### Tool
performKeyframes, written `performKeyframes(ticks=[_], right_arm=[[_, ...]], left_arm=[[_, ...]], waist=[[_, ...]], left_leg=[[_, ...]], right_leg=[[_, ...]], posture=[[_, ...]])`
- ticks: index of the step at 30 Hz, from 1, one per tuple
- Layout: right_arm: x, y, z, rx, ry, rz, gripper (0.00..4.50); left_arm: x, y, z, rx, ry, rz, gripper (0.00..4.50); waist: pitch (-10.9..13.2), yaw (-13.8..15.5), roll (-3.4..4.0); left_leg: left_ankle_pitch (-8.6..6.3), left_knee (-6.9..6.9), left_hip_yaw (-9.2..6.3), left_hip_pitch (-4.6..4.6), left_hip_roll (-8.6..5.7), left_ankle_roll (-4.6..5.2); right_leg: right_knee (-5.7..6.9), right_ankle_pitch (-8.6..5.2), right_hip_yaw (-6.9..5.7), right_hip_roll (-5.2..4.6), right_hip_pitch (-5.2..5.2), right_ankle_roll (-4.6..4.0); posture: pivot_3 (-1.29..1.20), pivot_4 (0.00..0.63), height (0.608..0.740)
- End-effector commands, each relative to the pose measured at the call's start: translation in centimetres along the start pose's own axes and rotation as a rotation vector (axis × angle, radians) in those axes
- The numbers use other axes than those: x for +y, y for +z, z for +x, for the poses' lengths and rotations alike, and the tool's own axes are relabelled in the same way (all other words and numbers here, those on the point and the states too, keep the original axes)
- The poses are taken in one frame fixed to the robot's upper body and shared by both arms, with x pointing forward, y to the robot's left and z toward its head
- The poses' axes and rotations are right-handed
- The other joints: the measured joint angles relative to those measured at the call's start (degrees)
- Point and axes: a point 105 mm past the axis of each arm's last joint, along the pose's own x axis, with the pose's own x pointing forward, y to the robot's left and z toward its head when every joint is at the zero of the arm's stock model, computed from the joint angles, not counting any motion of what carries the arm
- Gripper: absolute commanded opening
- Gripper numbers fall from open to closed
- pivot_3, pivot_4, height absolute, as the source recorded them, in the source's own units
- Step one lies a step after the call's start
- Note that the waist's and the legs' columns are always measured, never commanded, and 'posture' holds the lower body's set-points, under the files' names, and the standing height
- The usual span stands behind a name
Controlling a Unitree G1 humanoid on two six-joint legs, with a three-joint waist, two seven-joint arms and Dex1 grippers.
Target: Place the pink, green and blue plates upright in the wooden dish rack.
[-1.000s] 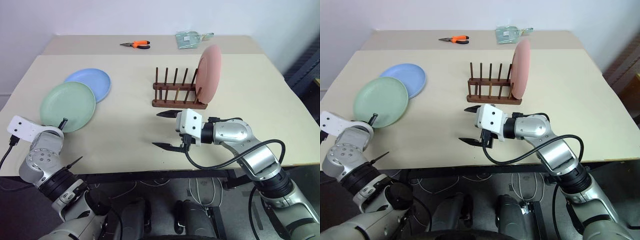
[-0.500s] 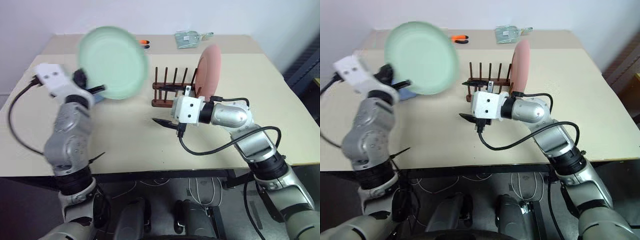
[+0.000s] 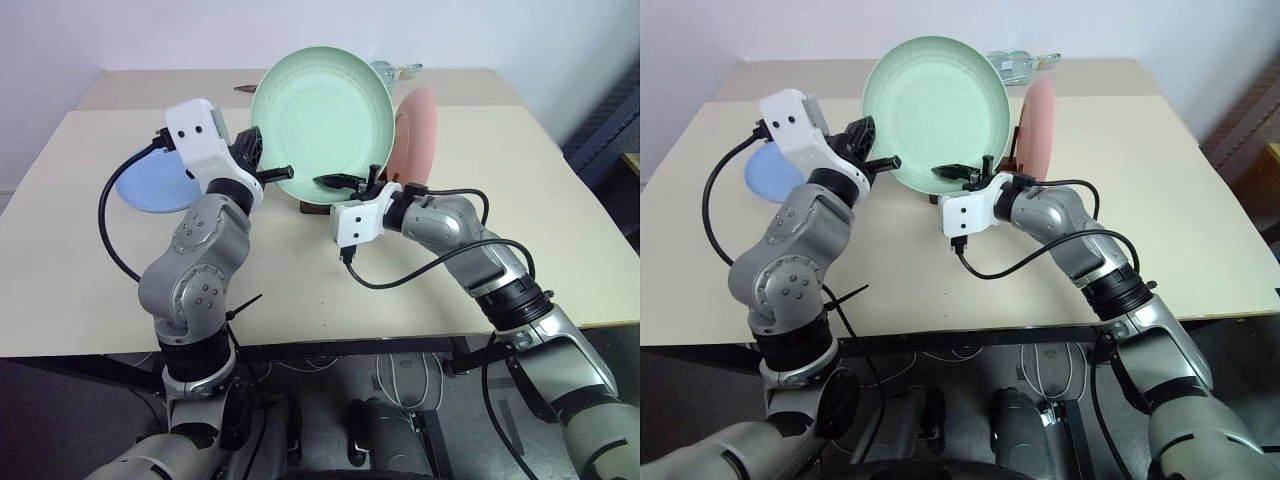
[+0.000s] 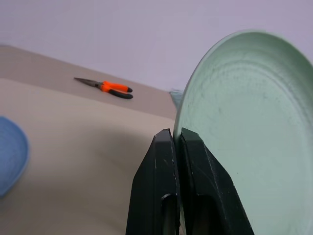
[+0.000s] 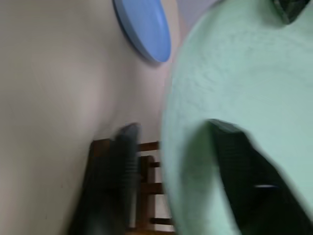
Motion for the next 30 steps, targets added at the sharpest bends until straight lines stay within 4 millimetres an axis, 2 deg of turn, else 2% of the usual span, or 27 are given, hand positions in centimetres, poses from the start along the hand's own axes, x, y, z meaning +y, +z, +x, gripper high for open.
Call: performKeyframes(ticks=[1, 2, 3, 5, 6, 8, 10, 12, 14, 17, 19, 23, 30], right_arm=[[-2.5, 0.2, -0.3, -0.001, -0.096, -0.065, 0.08], [-2.7, 0.2, -0.3, 0.001, -0.104, -0.075, 0.00], [-2.9, 0.2, -0.4, 0.000, -0.117, -0.083, 0.00], [-3.6, 0.5, -0.5, -0.008, -0.147, -0.092, 0.00], [-4.3, 0.8, -0.7, -0.026, -0.173, -0.075, 0.00], [-6.0, 2.1, -1.2, -0.095, -0.241, 0.012, 0.00], [-7.5, 3.2, -1.8, -0.166, -0.292, 0.129, 0.00], [-10.3, 4.4, -2.9, -0.283, -0.378, 0.405, 0.00], [-12.6, 4.7, -3.9, -0.391, -0.441, 0.738, 0.00], [-13.5, 5.0, -4.8, -0.510, -0.401, 1.143, 0.00], [-13.9, 4.4, -4.8, -0.523, -0.422, 1.330, 0.00], [-14.1, 3.2, -4.5, -0.487, -0.449, 1.518, 0.00], [-13.2, 0.7, -3.7, -0.380, -0.464, 1.669, 0.00]], left_arm=[[-1.0, 2.3, -0.3, -0.084, -0.057, -0.021, 0.00], [-0.9, 2.5, -0.2, -0.093, -0.056, -0.041, 0.60], [0.0, 3.3, -0.1, -0.124, -0.021, -0.098, 0.78], [2.3, 5.5, 0.1, -0.221, 0.078, -0.174, 1.64], [4.1, 6.8, 0.1, -0.278, 0.156, -0.152, 2.15], [8.3, 9.0, -0.3, -0.363, 0.329, -0.057, 2.15], [10.3, 9.7, -0.5, -0.371, 0.393, 0.070, 2.15], [10.3, 8.4, -0.1, -0.297, 0.304, 0.309, 2.15], [8.9, 5.5, 0.2, -0.185, 0.130, 0.490, 2.15], [6.5, 0.1, -1.0, -0.032, -0.144, 0.573, 2.15], [5.9, -3.7, -2.5, 0.082, -0.261, 0.569, 2.15], [4.8, -6.8, -4.6, 0.172, -0.387, 0.471, 2.15], [3.0, -8.7, -7.3, 0.251, -0.539, 0.383, 2.15]], waist=[[0.00, 0.00, 0.00], [0.00, 0.00, 0.00], [0.01, 0.15, -0.02], [0.04, 0.33, -0.04], [0.04, 0.29, -0.04], [0.06, -0.27, 0.00], [0.06, -0.98, 0.01], [0.07, -1.09, 0.02], [0.10, -1.17, 0.08], [0.07, -0.43, 0.08], [0.07, -0.67, 0.08], [0.15, -1.24, 0.22], [0.14, -1.40, 0.50]], left_leg=[[0.00, 0.00, 0.00, 0.00, 0.00, 0.00], [0.00, 0.00, 0.00, 0.00, 0.00, 0.00], [0.00, 0.00, 0.00, 0.00, 0.00, 0.00], [0.00, 0.04, -0.03, -0.01, 0.00, 0.00], [0.00, 0.04, -0.03, -0.01, 0.00, 0.00], [0.00, 0.00, -0.02, 0.02, 0.01, -0.01], [0.04, -0.07, -0.03, 0.04, 0.06, -0.08], [0.06, -0.09, -0.03, 0.04, 0.10, -0.11], [0.06, -0.10, -0.03, 0.04, 0.11, -0.11], [0.04, -0.09, -0.12, 0.02, 0.06, -0.12], [-0.09, -0.10, -0.22, 0.02, 0.03, -0.22], [-0.08, -0.23, -0.09, -0.14, -0.01, -0.30], [0.08, -0.31, 0.04, -0.15, 0.06, -0.18]], right_leg=[[0.00, 0.00, 0.00, 0.00, 0.00, 0.00], [0.00, 0.00, 0.00, 0.00, 0.00, 0.00], [0.00, 0.00, 0.00, 0.00, 0.00, 0.00], [-0.02, 0.00, -0.01, 0.00, 0.03, 0.00], [-0.03, 0.00, -0.01, 0.00, 0.03, 0.00], [-0.03, 0.00, 0.00, 0.03, 0.03, -0.01], [-0.01, -0.01, -0.01, 0.20, 0.02, -0.02], [0.01, -0.01, -0.05, 0.27, 0.02, -0.03], [0.08, 0.00, -0.05, 0.28, 0.02, -0.03], [0.05, 0.01, -0.10, 0.19, 0.10, -0.05], [-0.03, 0.01, -0.13, -0.01, 0.16, -0.07], [0.05, 0.04, -0.02, -0.13, -0.32, -0.15], [0.15, 0.01, 0.05, -0.05, -0.46, -0.28]], posture=[[0.00, 0.150, 0.740], [0.00, 0.150, 0.740], [0.00, 0.150, 0.740], [0.00, 0.150, 0.740], [0.00, 0.150, 0.740], [0.00, 0.150, 0.740], [0.00, 0.150, 0.740], [0.00, 0.150, 0.740], [0.00, 0.150, 0.740], [0.00, 0.150, 0.740], [0.00, 0.150, 0.740], [0.00, 0.150, 0.740], [0.00, 0.150, 0.740]])
